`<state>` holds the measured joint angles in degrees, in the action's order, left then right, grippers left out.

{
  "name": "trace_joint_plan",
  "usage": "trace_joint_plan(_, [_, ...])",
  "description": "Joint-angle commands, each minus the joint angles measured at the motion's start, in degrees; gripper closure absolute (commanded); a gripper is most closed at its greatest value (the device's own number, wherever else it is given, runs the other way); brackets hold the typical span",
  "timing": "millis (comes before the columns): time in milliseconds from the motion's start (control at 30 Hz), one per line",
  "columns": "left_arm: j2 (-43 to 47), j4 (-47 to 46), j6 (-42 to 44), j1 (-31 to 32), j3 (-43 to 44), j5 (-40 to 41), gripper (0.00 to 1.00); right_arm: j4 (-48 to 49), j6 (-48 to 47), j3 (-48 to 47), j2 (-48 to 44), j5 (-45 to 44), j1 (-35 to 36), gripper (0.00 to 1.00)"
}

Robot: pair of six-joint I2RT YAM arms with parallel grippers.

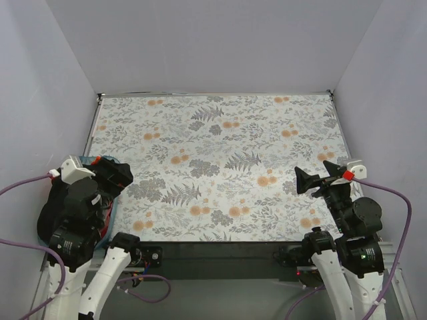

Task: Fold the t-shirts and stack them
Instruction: Grab the tshirt from the pile

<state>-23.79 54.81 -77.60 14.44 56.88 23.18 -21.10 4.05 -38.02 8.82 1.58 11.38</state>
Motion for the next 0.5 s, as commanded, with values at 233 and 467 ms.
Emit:
trace_joint_plan(233, [-10.37,-2.07,1.40,0.24,-0.55,0.99,0.03,2.64,4.20,3.65,0.67,6.14,0.40,0.02])
trace_joint_plan(467, [-29.80,5.82,-1.58,0.15,6.11,8.52,0.03,5.46,6.49,7.51,0.67,11.42,0.40,0.02])
